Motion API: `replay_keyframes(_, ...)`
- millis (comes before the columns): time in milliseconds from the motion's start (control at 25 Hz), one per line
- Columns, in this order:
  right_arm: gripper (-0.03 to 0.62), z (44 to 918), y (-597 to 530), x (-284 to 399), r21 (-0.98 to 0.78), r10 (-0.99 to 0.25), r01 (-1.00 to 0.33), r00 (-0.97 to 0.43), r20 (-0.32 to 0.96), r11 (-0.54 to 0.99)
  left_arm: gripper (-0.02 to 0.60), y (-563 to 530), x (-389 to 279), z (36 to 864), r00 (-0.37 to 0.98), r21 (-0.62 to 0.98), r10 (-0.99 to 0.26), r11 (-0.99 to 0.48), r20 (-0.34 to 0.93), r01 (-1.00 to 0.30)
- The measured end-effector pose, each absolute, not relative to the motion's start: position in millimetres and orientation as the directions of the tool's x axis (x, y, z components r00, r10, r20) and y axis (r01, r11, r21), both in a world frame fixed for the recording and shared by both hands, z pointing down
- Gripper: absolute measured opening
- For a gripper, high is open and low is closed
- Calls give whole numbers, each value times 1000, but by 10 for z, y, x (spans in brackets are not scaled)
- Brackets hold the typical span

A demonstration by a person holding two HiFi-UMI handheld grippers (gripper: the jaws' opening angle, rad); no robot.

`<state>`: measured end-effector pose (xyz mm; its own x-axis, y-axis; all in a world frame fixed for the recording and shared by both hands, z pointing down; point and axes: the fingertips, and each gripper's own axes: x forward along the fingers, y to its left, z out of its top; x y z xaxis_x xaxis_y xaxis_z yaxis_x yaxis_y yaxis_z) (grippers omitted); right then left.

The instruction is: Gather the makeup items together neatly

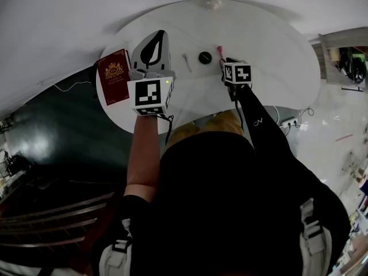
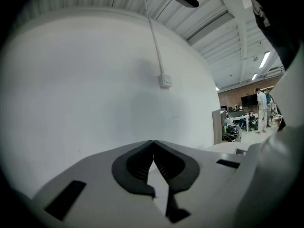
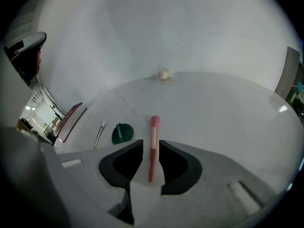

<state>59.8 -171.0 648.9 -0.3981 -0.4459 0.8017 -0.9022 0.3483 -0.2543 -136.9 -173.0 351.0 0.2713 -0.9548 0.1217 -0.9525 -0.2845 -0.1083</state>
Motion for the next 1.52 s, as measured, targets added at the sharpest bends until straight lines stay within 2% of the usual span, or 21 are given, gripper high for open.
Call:
replay_keyframes(160,91,6037,-1952,592,-222,-559,-885,-435,706,410,9,-1730,-1423,3460,265,-122,-958,-278,110,-953)
replay_keyframes(400,91,4681,-2346,430,-52,-754,-836,-517,406,546,9,-1740,-1523,3183,251,-119,-966,-257,61,-959)
replay_keyframes(560,91,3865,-2327,293,18,-786,-803,-577,221,595,9,-1736,-1563,2994,236,-121,-971,-237,25,-964)
replay_keyframes(800,91,3092,-2079,241,137,-806,-795,-591,47,591,9,-1725,-1655,2872,173,-133,-985,-173,13,-976)
replay_keyframes(1200,91,3224,-2033,383,91,-808,-803,-585,66,589,9,-1738,-1529,2904,167,-142,-986,-167,15,-976)
replay_keyframes(1520,91,3204,-2144,750,94,-814,-809,-577,67,581,9,-1845,-1084,2888,195,-175,-981,-195,14,-965)
